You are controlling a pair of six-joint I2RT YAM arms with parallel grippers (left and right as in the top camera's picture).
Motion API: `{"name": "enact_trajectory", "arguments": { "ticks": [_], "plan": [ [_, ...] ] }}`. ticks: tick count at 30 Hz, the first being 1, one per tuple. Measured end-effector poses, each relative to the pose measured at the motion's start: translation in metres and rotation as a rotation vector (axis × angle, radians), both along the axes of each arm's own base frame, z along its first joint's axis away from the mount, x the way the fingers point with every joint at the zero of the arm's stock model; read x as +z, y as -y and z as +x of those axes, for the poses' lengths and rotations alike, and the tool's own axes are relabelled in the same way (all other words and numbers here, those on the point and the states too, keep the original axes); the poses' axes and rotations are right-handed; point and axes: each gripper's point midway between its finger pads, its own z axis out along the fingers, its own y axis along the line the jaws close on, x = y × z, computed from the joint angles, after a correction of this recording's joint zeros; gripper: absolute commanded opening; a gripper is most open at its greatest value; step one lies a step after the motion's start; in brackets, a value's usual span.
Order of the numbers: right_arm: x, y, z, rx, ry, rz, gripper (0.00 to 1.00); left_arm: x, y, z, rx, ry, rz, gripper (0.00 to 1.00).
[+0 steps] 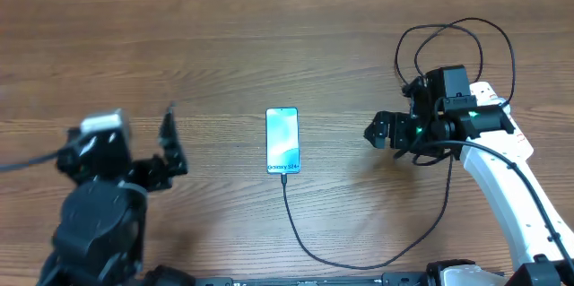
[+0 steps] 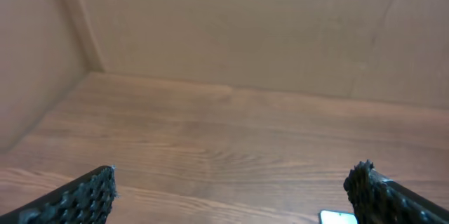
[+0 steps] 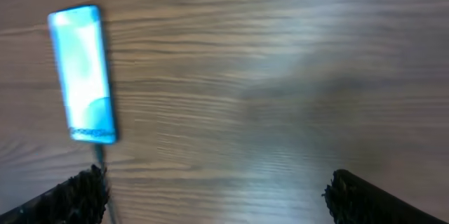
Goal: Plug charger to phone and switch on socket
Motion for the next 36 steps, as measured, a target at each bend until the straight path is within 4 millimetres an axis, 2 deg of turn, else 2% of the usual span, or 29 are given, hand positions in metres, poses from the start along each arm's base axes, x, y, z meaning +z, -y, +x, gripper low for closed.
{"name": "enact_trajectory", "arguments": {
  "ticks": [4, 8, 10, 15, 19, 22, 23, 24, 26, 28, 29, 31, 35, 36],
  "plan": [
    [0.016, 0.026, 0.0, -0.097, -0.031, -0.086, 1.0, 0.01, -0.002, -0.021, -0.037, 0.053, -0.019, 1.0],
    [0.047, 0.056, 0.005, -0.221, -0.012, -0.174, 1.0, 0.026, -0.011, -0.051, -0.053, 0.155, -0.058, 1.0],
    [0.063, 0.069, 0.001, -0.301, -0.006, -0.213, 1.0, 0.029, -0.017, -0.069, -0.055, 0.195, -0.081, 0.99],
    [0.105, 0.091, -0.015, -0.467, 0.11, -0.26, 1.0, 0.011, -0.028, -0.096, -0.049, 0.171, -0.097, 1.0],
    [0.139, 0.098, -0.023, -0.539, 0.255, -0.242, 1.0, -0.011, -0.04, -0.103, 0.014, 0.087, -0.061, 0.99],
    [0.157, 0.1, -0.02, -0.569, 0.34, -0.224, 1.0, -0.018, -0.053, -0.105, 0.087, 0.063, -0.032, 1.0],
    [0.161, 0.1, -0.017, -0.577, 0.359, -0.218, 0.95, -0.02, -0.056, -0.105, 0.106, 0.061, -0.024, 0.99],
    [0.164, 0.101, -0.014, -0.58, 0.379, -0.217, 0.82, -0.021, -0.058, -0.105, 0.122, 0.058, -0.018, 1.0],
    [0.166, 0.102, -0.008, -0.588, 0.398, -0.217, 0.49, -0.025, -0.061, -0.103, 0.146, 0.048, -0.005, 1.0],
    [0.166, 0.104, -0.002, -0.604, 0.405, -0.222, 0.2, -0.03, -0.062, -0.1, 0.159, 0.036, 0.005, 1.0],
    [0.165, 0.107, -0.001, -0.616, 0.403, -0.232, 0.13, -0.033, -0.063, -0.1, 0.162, 0.03, 0.009, 0.99],
    [0.161, 0.113, 0.0, -0.658, 0.389, -0.257, 0.04, -0.036, -0.063, -0.099, 0.165, 0.018, 0.016, 0.99],
    [0.155, 0.14, -0.004, -0.832, 0.358, -0.327, 0.04, -0.039, -0.064, -0.1, 0.172, 0.007, 0.024, 1.0],
    [0.154, 0.153, -0.005, -0.899, 0.356, -0.35, 0.04, -0.039, -0.065, -0.1, 0.173, 0.005, 0.025, 1.0]
  ]
}}
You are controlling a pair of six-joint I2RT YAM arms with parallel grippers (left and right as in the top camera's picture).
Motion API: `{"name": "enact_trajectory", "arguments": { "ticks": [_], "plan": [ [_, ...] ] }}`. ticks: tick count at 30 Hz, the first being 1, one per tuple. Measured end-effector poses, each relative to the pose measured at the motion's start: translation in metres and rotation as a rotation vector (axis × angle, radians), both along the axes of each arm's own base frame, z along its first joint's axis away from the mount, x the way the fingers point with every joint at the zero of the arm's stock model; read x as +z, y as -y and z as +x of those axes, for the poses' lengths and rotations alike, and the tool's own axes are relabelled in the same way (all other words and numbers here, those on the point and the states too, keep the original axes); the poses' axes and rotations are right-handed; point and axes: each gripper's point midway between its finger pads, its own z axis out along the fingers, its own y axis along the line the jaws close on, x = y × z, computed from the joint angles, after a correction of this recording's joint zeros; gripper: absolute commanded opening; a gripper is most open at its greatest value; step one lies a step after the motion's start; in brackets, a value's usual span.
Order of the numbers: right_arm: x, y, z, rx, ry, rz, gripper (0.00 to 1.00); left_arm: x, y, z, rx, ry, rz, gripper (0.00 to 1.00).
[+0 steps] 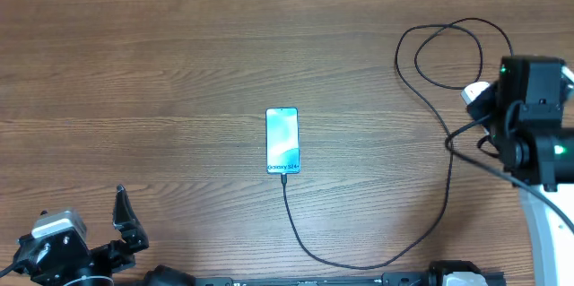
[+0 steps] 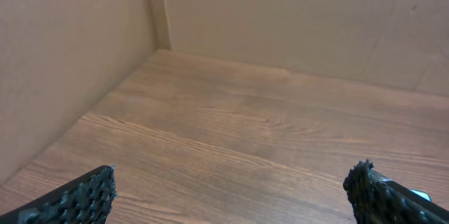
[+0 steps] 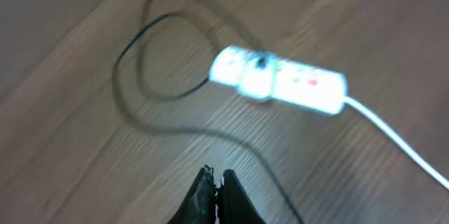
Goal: Plug charger to phone and switch on socket
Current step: 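Move the right gripper over the white power strip's orange switch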
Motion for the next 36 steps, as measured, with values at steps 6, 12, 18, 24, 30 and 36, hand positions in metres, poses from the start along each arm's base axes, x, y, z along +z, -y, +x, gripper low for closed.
{"name": "enact_trajectory", "arguments": {
  "ticks": [6, 12, 18, 24, 30, 36],
  "plan": [
    [-0.014, 0.043, 0.003, -0.183, -0.028, -0.015, 0.04, -0.001, -0.001, -0.001, 0.003, -0.007, 0.004, 0.99],
    [-0.057, 0.095, 0.022, -0.333, -0.11, -0.013, 0.04, -0.009, -0.002, -0.004, 0.007, -0.044, 0.019, 0.99],
    [-0.107, 0.125, 0.039, -0.326, -0.231, -0.014, 0.04, -0.02, -0.005, -0.008, 0.01, -0.095, 0.04, 0.99],
    [-0.147, 0.13, 0.051, -0.278, -0.325, -0.002, 0.04, -0.029, -0.007, -0.013, 0.013, -0.143, 0.058, 1.0],
    [-0.176, 0.134, 0.062, -0.214, -0.388, -0.017, 0.04, -0.034, -0.008, -0.015, 0.014, -0.169, 0.068, 0.99],
    [-0.19, 0.138, 0.073, -0.147, -0.414, -0.047, 0.04, -0.034, -0.015, -0.021, 0.083, -0.172, 0.062, 0.99]
  ]
}}
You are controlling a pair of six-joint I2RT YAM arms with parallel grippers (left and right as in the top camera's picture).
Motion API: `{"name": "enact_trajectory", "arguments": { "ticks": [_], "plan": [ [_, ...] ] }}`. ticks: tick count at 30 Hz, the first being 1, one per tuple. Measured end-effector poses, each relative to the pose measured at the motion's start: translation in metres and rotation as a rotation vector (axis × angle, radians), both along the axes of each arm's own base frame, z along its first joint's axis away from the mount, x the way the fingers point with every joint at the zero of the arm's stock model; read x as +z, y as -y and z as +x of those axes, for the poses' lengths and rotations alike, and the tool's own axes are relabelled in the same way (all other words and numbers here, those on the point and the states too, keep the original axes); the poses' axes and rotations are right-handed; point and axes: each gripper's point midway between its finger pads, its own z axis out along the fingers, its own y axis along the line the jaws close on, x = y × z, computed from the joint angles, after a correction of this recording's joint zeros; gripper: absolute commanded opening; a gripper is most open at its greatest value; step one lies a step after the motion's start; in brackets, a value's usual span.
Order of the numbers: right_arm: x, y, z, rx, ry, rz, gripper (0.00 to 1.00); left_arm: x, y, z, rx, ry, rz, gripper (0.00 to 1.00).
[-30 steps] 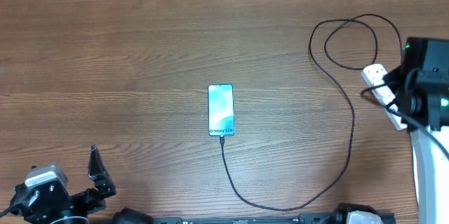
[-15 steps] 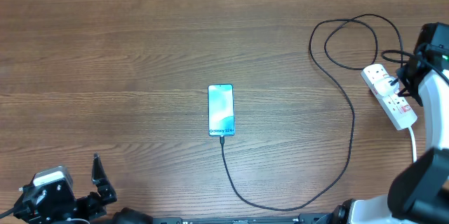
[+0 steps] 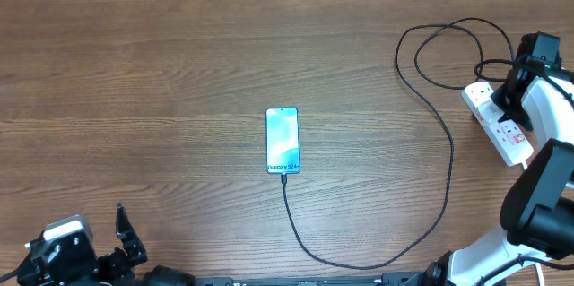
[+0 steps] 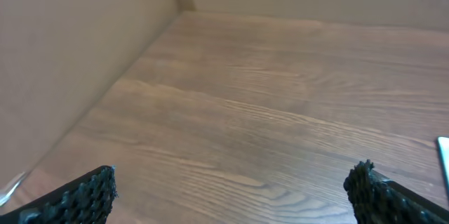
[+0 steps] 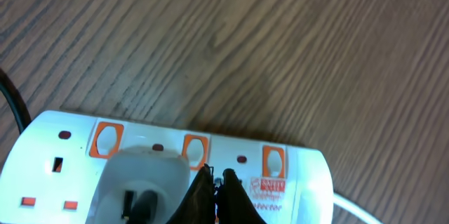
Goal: Plug charger to phone and switch on socket
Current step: 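Move the right gripper over the white power strip's orange switch, then press down the orange socket switch with the closed right gripper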
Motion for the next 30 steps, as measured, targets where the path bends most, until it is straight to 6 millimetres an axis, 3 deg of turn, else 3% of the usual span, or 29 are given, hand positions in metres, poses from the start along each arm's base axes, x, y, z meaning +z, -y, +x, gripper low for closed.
{"name": "enact_trajectory", "arguments": {
  "ticks": [9, 18, 30],
  "plan": [
    [-0.003, 0.018, 0.005, 0.079, 0.034, 0.041, 0.04, 0.0, -0.015, -0.013, 0.153, 0.0, 0.0, 1.0],
    [-0.017, 0.036, -0.009, 0.165, 0.166, 0.278, 0.04, 0.0, -0.018, -0.016, 0.184, 0.0, 0.0, 1.0],
    [-0.012, 0.01, 0.012, 0.334, 0.273, 0.394, 0.04, 0.0, -0.018, -0.016, 0.184, 0.0, 0.0, 1.0]
  ]
}}
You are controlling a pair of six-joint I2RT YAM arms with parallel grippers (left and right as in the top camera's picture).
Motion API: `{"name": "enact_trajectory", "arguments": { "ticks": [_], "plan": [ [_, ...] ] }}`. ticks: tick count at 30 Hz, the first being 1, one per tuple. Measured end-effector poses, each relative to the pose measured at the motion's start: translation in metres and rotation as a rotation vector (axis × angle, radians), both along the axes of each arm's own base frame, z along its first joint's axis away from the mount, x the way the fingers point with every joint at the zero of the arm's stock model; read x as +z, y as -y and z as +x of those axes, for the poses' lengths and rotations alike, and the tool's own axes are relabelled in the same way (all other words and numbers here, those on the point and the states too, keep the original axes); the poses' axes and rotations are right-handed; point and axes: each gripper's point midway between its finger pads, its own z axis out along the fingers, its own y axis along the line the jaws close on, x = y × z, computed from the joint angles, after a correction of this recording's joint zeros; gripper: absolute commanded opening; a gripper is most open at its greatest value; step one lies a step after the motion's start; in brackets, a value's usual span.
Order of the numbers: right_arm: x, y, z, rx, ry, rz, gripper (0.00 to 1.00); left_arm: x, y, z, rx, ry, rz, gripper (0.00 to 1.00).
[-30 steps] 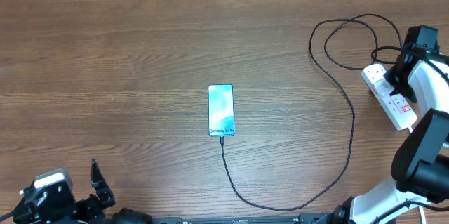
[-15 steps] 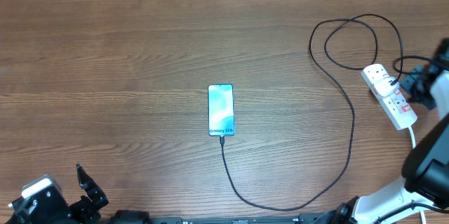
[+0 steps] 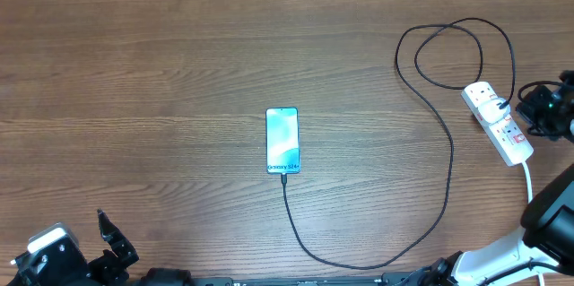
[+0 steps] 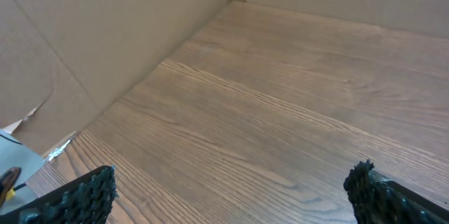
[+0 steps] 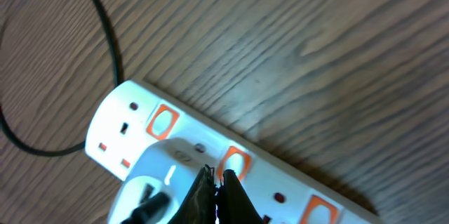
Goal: Plug charger to phone and switch on socket
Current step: 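Press down the orange socket switch with the closed right gripper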
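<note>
The phone (image 3: 282, 140) lies screen-up and lit at the table's middle. A black charger cable (image 3: 446, 187) runs from its lower end round to the white power strip (image 3: 499, 123) at the right edge. In the right wrist view the charger plug (image 5: 151, 185) sits in the strip (image 5: 140, 122). My right gripper (image 5: 216, 176) is shut, its tips down on the strip beside an orange switch (image 5: 236, 161). Overhead, the right gripper (image 3: 522, 112) reaches in from the right. My left gripper (image 4: 233, 175) stands open over bare wood, at the bottom left corner (image 3: 109, 248).
A cardboard wall (image 4: 105, 34) borders the table on the left and at the back. The cable makes a loop (image 3: 456, 53) behind the strip. A white lead (image 3: 529, 178) runs from the strip toward the front edge.
My right arm has swung to the table's right edge, and its shut tips still rest on the strip beside an orange switch. The left gripper has drawn further into the bottom left corner.
Both grippers stood open either side of the phone, the cable at its lower end. Then the left arm had drawn back to the front left and the right gripper was shut above the strip. Later its tips were on the strip, where they remain.
</note>
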Motion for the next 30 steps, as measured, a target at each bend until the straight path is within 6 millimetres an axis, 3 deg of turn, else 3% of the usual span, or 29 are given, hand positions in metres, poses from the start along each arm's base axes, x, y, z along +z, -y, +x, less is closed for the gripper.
{"name": "enact_trajectory", "arguments": {
  "ticks": [22, 30],
  "plan": [
    [-0.008, -0.008, 0.008, 0.022, -0.077, -0.14, 0.04, 0.0, 0.0, 0.0, 0.0, 0.0, 0.0, 1.0],
    [-0.036, -0.005, -0.001, 0.013, -0.155, -0.127, 0.04, 0.0, 0.0, 0.0, 0.0, 0.0, 0.0, 1.0]
  ]
}}
